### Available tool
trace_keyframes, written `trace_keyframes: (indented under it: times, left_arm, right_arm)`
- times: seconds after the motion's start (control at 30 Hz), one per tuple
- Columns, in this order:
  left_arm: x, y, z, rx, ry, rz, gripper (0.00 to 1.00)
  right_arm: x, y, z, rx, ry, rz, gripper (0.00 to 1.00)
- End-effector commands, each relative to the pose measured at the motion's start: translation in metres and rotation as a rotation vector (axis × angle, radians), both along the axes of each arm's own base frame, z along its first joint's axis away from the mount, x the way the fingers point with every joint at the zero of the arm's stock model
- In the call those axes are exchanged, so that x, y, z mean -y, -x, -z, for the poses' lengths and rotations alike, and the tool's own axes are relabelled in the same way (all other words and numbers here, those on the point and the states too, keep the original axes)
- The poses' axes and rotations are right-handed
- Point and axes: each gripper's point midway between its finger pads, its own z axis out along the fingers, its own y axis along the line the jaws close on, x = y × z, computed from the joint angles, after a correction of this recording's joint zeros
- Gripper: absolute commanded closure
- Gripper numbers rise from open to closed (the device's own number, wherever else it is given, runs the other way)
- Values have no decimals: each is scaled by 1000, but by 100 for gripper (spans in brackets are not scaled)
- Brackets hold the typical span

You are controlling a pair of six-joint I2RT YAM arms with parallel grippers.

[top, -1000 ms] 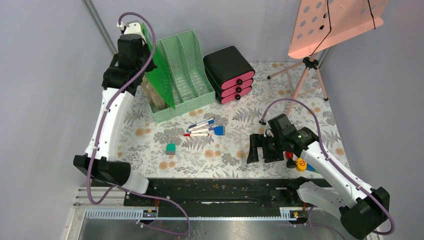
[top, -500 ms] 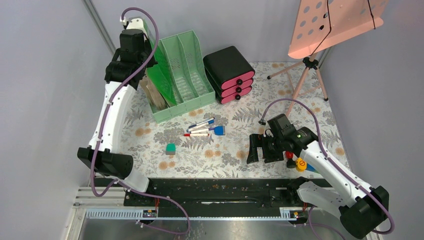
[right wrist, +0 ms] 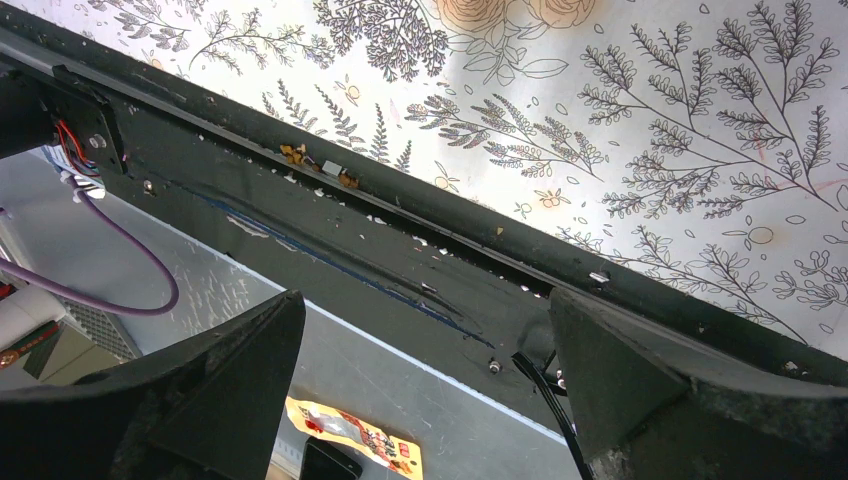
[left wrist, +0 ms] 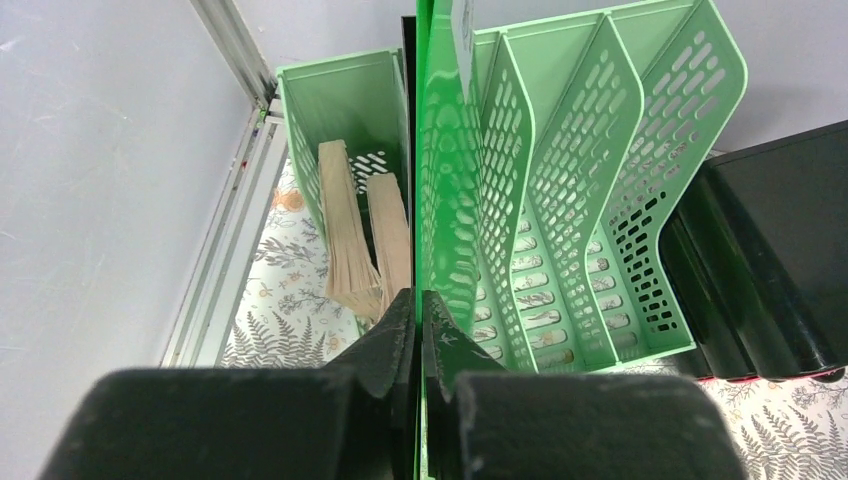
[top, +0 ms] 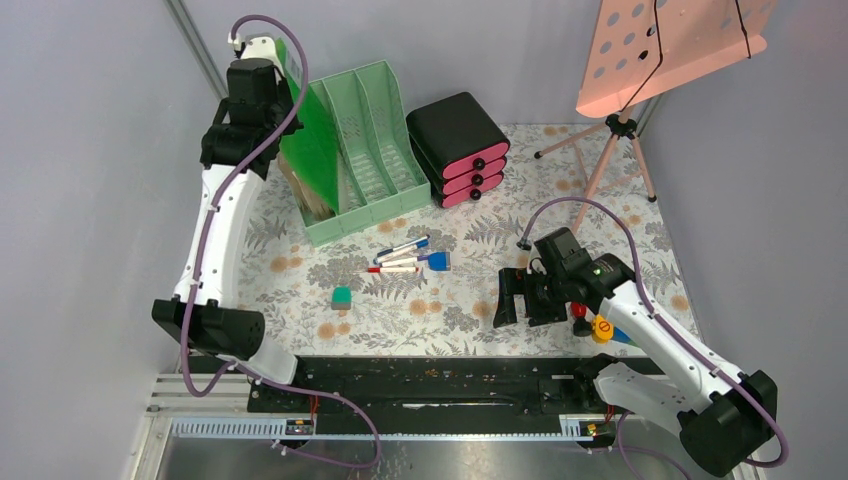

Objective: Organize the desk
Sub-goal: Place the folder in the storage box.

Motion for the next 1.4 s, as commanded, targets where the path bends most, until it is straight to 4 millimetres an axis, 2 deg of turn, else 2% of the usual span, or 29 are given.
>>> trace_keyframes:
  times: [0.0, 0.27, 0.47, 0.83, 0.87, 1.0, 1.07, 1.17, 1.37]
  left_arm:
    - [-11, -8, -78, 243, -1, -22, 100]
    - [-1, -22, -71, 213, -6, 33, 100]
    - [6, -30, -47, 166, 10, 56, 100]
    - [14, -30, -1, 68, 31, 89, 100]
    - [14, -29, 0, 67, 36, 88, 96]
    - [15, -25, -8, 89, 54, 85, 54]
    - [14, -22, -16, 108, 59, 80, 43]
    - [12, -15, -27, 136, 60, 74, 34]
    - [15, 7, -44, 180, 88, 98, 31]
  right_arm:
    - [-2, -2, 2, 0, -5, -5, 1]
    - [-3, -3, 4, -4, -8, -5, 1]
    - [-3, -3, 4, -8, -6, -5, 1]
    - [-3, -3, 7, -18, -2, -9, 1]
    - [-3, -3, 6, -18, -2, -8, 1]
    - [-3, -3, 6, -15, -5, -7, 1]
    - [-4, -3, 5, -15, -7, -6, 1]
    - [-4, -3, 4, -12, -9, -5, 1]
    - [-7, -5, 3, -13, -24, 1, 1]
